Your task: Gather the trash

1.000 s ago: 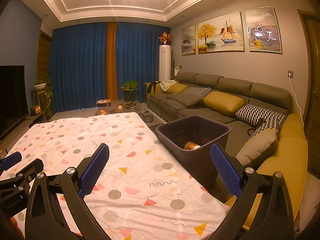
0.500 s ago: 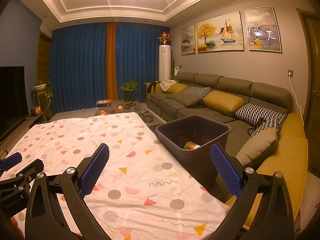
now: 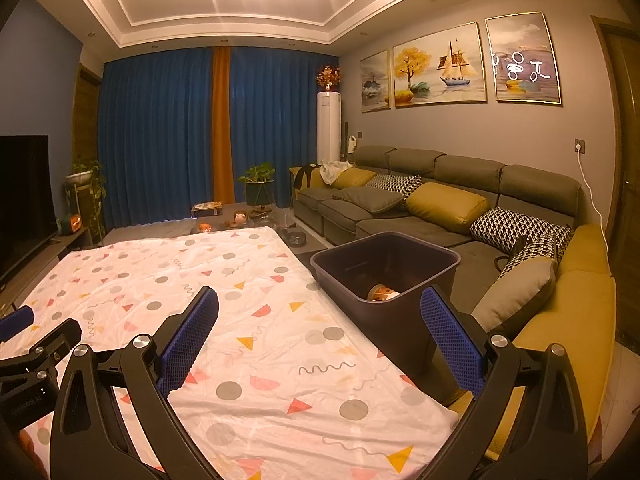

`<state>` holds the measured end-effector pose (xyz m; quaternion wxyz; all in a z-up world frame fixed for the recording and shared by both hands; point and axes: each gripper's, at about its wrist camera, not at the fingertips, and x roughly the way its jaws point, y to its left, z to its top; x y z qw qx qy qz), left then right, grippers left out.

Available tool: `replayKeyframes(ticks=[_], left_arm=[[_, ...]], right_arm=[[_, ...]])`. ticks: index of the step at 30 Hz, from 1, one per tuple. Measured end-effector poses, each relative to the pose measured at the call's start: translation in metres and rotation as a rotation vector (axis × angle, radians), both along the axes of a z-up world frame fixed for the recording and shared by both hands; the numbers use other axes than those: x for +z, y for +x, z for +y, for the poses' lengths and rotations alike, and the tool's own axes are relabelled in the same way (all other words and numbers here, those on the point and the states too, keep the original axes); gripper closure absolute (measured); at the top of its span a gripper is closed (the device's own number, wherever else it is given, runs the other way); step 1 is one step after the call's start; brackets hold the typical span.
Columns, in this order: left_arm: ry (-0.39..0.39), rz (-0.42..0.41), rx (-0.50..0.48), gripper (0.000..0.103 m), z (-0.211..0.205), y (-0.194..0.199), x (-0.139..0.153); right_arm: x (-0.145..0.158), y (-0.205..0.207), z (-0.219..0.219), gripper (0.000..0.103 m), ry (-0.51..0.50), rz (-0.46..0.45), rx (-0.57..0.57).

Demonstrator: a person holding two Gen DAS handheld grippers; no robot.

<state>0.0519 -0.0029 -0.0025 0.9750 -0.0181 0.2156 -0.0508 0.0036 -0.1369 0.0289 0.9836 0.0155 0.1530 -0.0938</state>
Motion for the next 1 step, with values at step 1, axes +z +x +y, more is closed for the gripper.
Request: replayKeyframes(ticks=[1], left_arm=[[-0.008, 0.003, -0.004, 0.014, 0.0008, 0.0002, -0.0001]], right_arm=[[0.0, 0.0001, 0.0, 0.006, 0.0, 0.0, 0.0]])
